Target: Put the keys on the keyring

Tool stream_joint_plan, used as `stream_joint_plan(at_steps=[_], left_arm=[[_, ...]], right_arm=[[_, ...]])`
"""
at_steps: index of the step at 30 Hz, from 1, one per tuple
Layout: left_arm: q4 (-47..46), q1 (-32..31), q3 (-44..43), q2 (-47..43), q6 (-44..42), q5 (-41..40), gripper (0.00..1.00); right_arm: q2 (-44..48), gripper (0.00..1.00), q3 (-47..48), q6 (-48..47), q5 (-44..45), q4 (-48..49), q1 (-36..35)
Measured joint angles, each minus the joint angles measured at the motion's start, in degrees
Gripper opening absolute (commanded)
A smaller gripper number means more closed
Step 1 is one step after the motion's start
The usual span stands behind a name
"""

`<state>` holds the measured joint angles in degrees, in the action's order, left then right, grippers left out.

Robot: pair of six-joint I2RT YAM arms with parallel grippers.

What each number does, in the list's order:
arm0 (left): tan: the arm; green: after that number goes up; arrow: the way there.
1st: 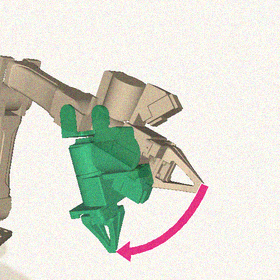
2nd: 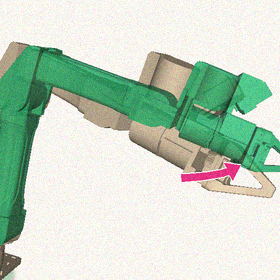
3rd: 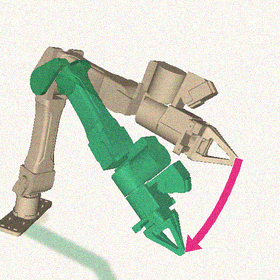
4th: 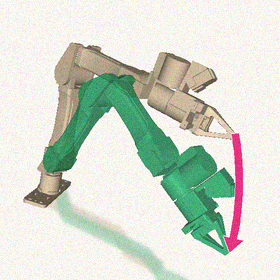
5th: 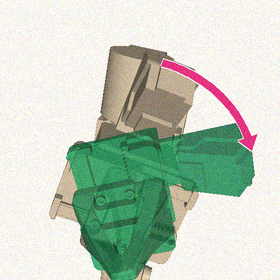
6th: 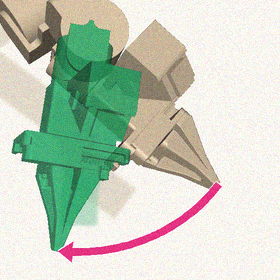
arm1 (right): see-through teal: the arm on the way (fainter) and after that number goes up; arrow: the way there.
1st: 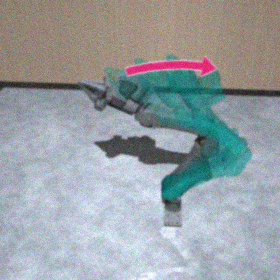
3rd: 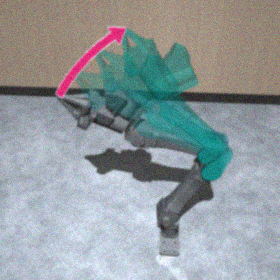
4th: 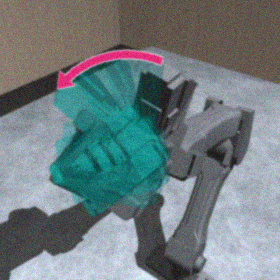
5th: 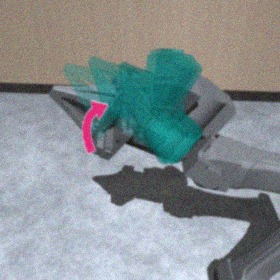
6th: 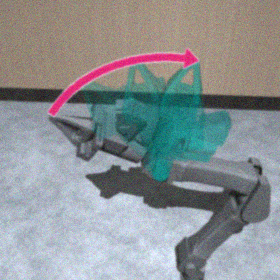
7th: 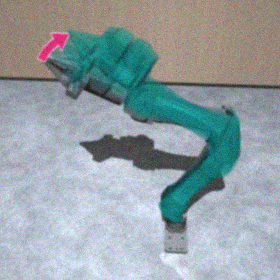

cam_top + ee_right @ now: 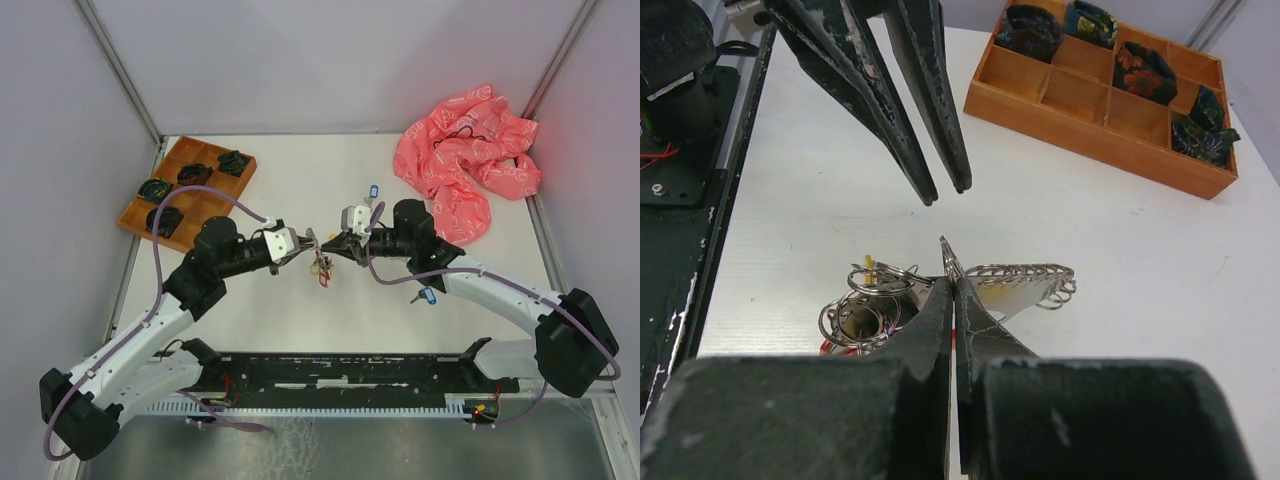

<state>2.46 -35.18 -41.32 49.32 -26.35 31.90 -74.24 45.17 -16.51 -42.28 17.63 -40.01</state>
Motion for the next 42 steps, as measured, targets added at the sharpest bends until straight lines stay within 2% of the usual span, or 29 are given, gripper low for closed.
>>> stream_joint_plan(at_steps=[17, 28, 42], left_arm=[[-0.9, 0.8, 0.3, 3.8, 1.9, -3.6, 0.2], [-6.1, 1.8, 0.5, 5.4, 6.5, -2.7, 0.2], [-8.9, 1.9, 3.5, 0.1, 9.0, -1.3, 0.21]], right_arm=[[2.3, 0.01, -1.2, 0.2, -0.2, 5.4, 0.0], [2.3, 0.01, -2.0, 1.0, -1.4, 7.6, 0.0], [2.3, 0.01, -4.9, 3.5, 2.5, 13.4, 0.8]])
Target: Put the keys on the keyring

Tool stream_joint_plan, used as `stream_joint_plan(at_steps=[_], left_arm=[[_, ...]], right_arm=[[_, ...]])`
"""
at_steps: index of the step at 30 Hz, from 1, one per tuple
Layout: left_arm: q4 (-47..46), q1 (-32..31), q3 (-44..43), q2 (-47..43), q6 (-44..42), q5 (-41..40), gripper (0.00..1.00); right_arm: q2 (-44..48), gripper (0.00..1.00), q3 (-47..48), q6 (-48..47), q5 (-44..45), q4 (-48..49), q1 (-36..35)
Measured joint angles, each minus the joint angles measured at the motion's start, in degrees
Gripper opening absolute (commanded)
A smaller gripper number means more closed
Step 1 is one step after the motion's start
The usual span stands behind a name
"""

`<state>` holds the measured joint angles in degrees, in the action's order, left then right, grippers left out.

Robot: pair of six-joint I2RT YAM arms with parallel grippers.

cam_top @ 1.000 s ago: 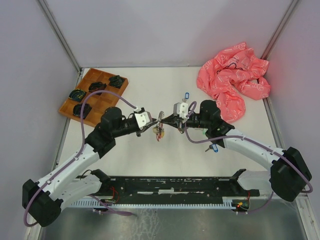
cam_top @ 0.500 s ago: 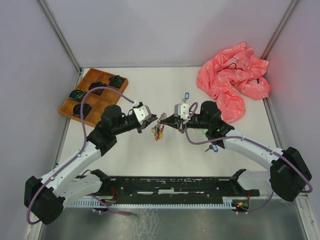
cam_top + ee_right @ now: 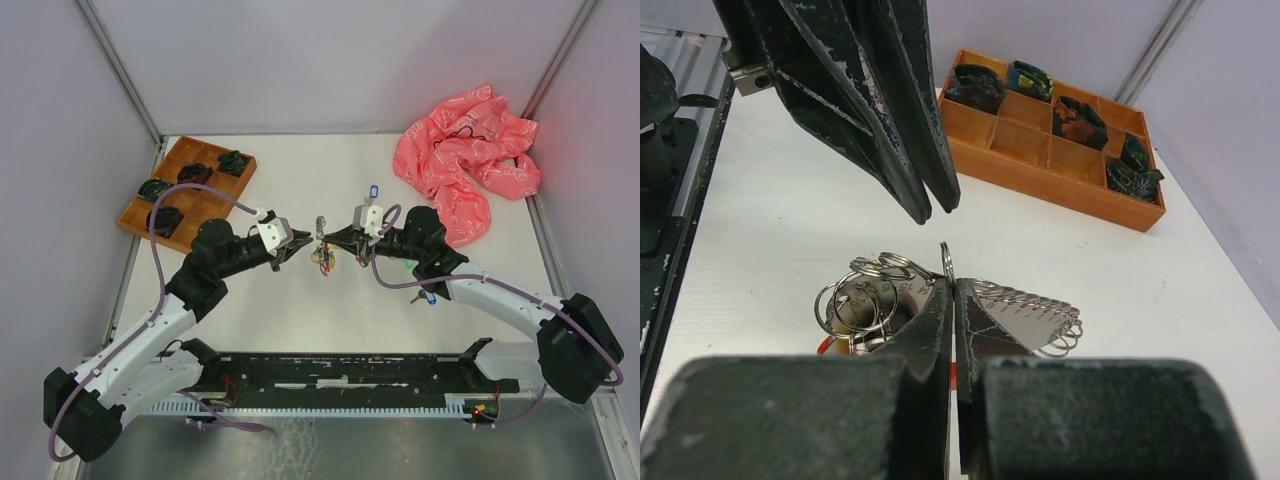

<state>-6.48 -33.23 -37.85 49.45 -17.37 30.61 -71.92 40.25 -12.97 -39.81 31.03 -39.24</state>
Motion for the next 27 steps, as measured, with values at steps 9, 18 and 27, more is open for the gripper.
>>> stream_joint_plan(at_steps=[9, 18, 27], left_arm=[[-1.0, 0.5, 0.0, 2.6, 0.0, 1.4, 0.2], [-2.7, 1.4, 0.0, 3.5, 1.2, 5.1, 0.21], [-3.7, 1.4, 0.0, 3.5, 1.4, 7.2, 0.11]], right_arm=[[0.0, 0.01, -0.4, 1.7, 0.3, 3.1, 0.0], [0.0, 0.01, -0.4, 3.2, -0.8, 5.1, 0.0], [-0.5, 0.01, -0.4, 4.8, -3.0, 6.3, 0.0]])
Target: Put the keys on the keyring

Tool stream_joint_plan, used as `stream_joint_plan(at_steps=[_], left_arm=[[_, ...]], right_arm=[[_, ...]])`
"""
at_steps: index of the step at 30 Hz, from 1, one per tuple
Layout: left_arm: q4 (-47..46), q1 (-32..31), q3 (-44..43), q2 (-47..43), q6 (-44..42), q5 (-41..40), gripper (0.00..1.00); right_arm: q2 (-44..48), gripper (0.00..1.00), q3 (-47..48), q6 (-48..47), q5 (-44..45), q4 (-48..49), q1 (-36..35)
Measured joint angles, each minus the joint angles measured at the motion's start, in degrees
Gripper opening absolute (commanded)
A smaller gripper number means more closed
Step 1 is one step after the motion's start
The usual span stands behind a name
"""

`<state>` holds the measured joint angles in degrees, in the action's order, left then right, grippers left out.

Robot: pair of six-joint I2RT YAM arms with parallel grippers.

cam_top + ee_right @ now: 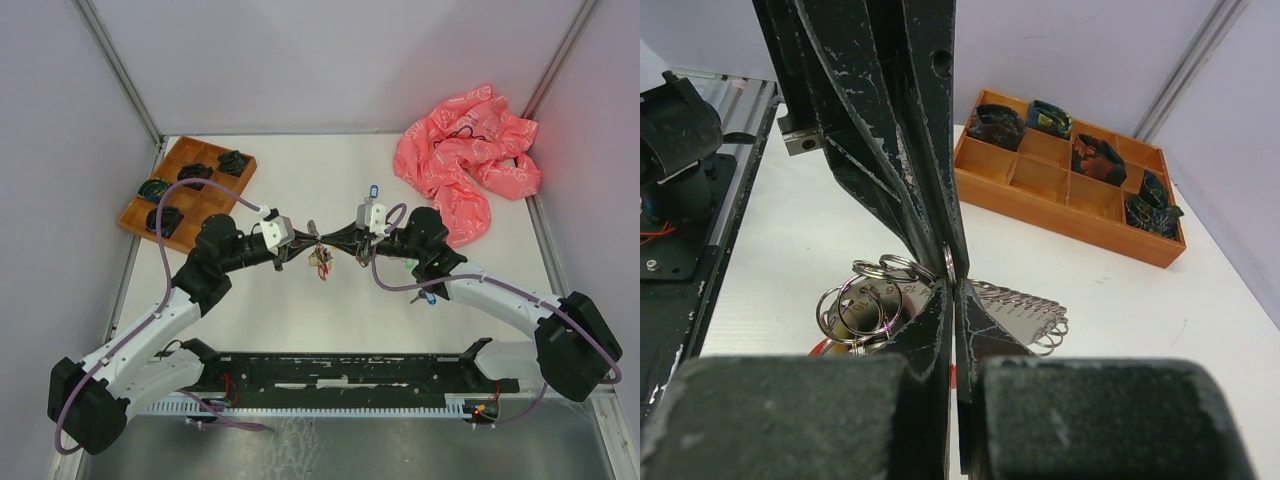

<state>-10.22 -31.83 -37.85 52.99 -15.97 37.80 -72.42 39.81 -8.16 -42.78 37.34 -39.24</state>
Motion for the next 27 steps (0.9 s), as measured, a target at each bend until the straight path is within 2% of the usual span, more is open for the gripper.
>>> stream_joint_plan(at_steps=[2, 5, 10, 14, 18, 22, 27], left_arm=[[-0.1, 0.0, 0.0, 0.1, 0.1, 0.3, 0.04], [-0.1, 0.0, 0.0, 0.4, 0.1, 0.5, 0.03], [3.8, 0.0, -1.1, 0.7, -0.7, 1.2, 0.03], [13.3, 0.0, -5.9, 2.2, -3.4, 0.3, 0.03], [23.7, -0.3, -13.4, 4.8, -6.4, -1.9, 0.03], [34.4, -2.9, -21.9, 8.9, -10.0, -7.0, 0.03], [43.8, -6.2, -27.9, 12.2, -13.1, -13.2, 0.03]], right_arm=[[-0.3, 0.01, 0.0, 0.1, -0.5, 0.1, 0.0], [-0.5, 0.02, 0.0, 0.3, -0.9, 0.2, 0.2], [-0.4, 0.16, 0.0, -1.2, -1.1, -2.5, 0.2], [1.2, 0.27, 0.5, -5.7, -0.7, -8.5, 0.0], [2.7, 0.34, 1.6, -10.0, 0.0, -14.4, 0.0], [3.1, 0.37, 2.7, -12.7, 0.4, -17.5, 0.0], [3.1, 0.37, 3.3, -14.1, 0.6, -19.1, 0.0]])
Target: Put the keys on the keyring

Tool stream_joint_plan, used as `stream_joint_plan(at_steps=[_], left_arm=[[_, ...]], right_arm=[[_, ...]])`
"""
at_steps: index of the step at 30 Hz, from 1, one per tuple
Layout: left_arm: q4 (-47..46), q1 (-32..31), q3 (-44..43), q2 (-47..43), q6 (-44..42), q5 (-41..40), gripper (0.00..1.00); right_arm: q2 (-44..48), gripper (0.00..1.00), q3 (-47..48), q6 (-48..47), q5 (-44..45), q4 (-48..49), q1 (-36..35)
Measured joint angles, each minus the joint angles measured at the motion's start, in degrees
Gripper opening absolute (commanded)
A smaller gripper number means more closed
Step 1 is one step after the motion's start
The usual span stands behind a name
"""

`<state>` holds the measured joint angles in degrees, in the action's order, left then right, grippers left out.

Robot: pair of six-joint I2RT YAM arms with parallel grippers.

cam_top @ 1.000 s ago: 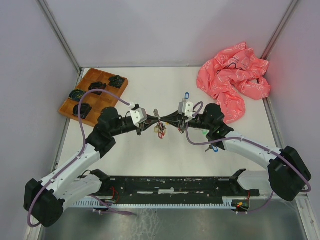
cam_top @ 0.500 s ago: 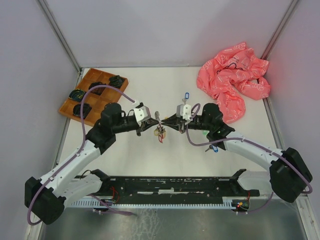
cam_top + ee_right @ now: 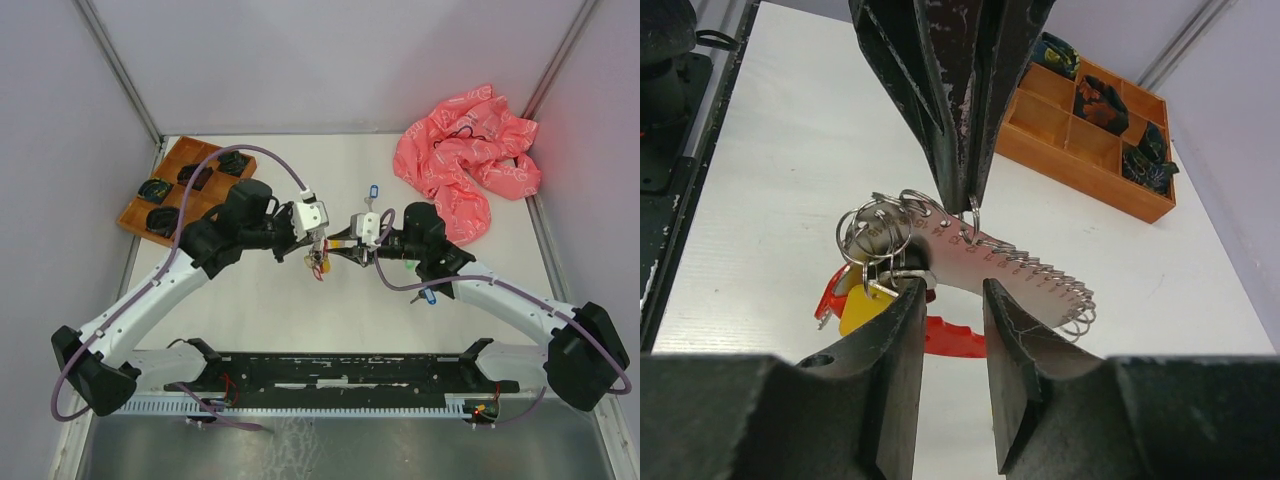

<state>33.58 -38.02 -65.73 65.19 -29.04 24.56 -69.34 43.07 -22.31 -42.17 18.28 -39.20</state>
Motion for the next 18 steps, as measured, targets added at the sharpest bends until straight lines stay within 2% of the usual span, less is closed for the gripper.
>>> stream_joint_plan(at_steps=[7, 18], left_arm=[[8.3, -2.4, -4.5, 3.3, -2.9, -6.4, 0.03], [10.7, -4.9, -6.9, 4.8, -5.1, -7.5, 0.03]], right_arm=[[0.5, 0.37, 0.2, -0.3, 0.0, -0.1, 0.0], [-2.7, 0.34, 0.7, 4.1, -3.1, 6.2, 0.0]])
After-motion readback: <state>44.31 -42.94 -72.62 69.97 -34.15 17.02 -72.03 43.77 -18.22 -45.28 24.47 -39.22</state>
